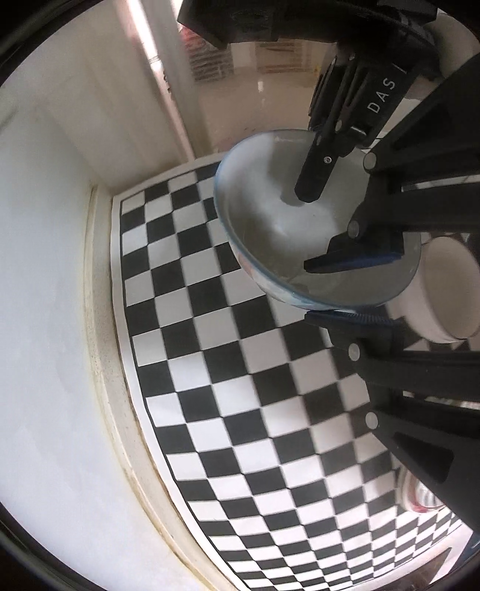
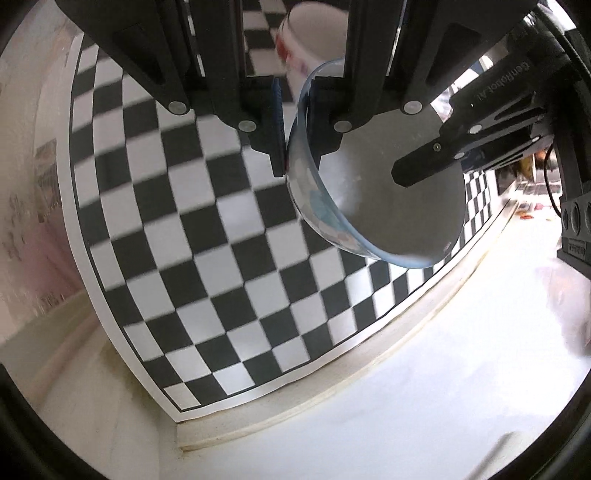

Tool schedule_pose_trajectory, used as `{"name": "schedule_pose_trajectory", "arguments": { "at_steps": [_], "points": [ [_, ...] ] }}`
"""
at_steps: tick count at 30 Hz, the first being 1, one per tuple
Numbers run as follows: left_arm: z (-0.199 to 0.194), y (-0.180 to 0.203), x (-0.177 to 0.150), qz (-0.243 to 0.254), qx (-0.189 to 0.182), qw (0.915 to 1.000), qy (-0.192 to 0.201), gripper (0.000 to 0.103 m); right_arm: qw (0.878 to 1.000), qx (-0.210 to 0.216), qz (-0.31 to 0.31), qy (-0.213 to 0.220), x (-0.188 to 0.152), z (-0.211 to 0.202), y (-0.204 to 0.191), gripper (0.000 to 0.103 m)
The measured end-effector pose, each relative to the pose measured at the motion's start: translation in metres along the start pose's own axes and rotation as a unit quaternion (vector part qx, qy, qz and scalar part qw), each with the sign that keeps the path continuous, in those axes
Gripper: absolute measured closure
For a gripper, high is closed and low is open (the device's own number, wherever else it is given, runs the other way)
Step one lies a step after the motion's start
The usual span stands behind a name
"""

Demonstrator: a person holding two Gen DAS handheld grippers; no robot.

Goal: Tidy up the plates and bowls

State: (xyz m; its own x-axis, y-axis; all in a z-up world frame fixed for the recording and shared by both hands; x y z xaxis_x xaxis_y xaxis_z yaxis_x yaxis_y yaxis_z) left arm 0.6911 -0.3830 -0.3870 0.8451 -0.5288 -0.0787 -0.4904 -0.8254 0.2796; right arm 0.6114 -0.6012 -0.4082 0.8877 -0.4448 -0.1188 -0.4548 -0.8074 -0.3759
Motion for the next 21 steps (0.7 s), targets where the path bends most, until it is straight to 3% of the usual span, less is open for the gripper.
{"name": "schedule_pose_trajectory", "arguments": {
  "at_steps": [11,21],
  "points": [
    [-0.003,0.000,-0.083,0.012,0.007,0.9998,-0.017,0.085,1.000,0.002,-0.012,-0.014,-0.097,0.002,-0.015,0.092],
    [0.024,-0.013,-0.127,0.011,0.019,0.9985,-0.050,0.085,0.999,0.001,-0.006,-0.046,-0.145,0.035,-0.014,0.092]
  ]
}}
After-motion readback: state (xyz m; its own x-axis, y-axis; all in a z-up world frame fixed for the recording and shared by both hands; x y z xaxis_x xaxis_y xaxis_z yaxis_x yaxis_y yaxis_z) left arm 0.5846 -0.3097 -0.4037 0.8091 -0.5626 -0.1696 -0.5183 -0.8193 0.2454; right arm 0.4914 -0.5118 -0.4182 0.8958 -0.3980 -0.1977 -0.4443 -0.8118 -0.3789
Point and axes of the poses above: each gripper's, at about its wrist camera, not at the fingertips, and z roughly the way its jaws point, y to its right, x to its top, the point moved 6 cm from there along z, roughly the way its jaws point, and after that the axes turned 10 degrees about -y, right-handed, at the moved point
